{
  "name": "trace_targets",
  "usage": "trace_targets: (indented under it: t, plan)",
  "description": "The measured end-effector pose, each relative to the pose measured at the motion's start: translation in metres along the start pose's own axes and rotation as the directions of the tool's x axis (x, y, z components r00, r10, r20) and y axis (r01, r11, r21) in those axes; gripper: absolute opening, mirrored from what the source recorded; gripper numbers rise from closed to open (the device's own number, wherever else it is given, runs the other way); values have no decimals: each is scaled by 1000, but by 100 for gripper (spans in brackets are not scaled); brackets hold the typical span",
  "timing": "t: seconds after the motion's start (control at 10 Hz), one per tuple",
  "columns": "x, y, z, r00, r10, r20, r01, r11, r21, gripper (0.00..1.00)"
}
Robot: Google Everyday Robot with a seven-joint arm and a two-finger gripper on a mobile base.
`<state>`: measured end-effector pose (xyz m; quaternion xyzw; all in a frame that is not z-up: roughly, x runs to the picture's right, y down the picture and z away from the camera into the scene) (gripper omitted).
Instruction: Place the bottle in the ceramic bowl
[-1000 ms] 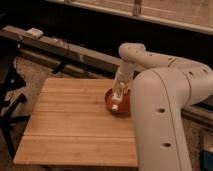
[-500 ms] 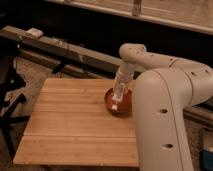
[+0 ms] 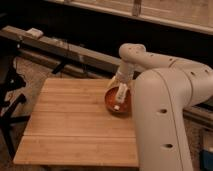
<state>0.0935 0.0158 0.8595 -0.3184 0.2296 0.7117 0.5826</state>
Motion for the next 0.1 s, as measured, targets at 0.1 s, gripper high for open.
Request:
trace_targets:
  t: [0.1]
  plan:
    - [0,0,0,1000,0,0,0,1000,0,80]
